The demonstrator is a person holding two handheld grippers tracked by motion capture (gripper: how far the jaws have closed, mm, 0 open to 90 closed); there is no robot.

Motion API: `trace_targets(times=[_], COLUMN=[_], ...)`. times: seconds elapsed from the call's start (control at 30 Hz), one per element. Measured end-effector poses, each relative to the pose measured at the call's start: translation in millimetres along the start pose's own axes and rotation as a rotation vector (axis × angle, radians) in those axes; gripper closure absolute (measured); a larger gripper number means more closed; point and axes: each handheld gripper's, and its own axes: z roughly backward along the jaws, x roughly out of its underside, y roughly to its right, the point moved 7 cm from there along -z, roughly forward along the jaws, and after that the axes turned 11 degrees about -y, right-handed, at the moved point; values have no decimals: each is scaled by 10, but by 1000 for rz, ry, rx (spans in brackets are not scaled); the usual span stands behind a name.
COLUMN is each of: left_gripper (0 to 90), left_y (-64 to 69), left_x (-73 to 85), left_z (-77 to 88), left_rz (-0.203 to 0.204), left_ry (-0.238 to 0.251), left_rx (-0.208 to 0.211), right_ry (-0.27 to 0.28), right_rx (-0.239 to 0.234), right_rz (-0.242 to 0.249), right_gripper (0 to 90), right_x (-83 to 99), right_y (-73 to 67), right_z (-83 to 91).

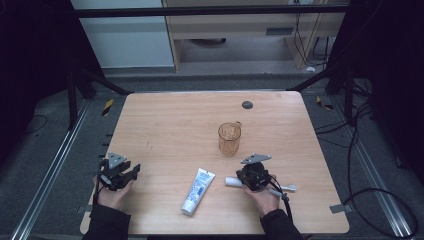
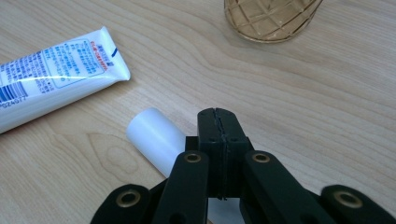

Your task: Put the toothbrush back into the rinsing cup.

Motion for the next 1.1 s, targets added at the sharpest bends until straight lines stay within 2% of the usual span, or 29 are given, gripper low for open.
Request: trace_targets(times=[0.27,0.6,1.1], left_gripper=[573,573,571], left_y=[5,-2,4], left_x=[-2,-1,0], left_z=[2,9,9], left_rz=[-1,2,2], left_ry=[1,3,3], left_rx=[0,-1,-1], right_ry=[-11,-15,-16], right_rx=[-3,-25,-36], right_rz=[22,12,14], right_gripper=[900,900,900], right_x=[119,245,321], right_y=[-26,-8,12], right_z=[89,188,233])
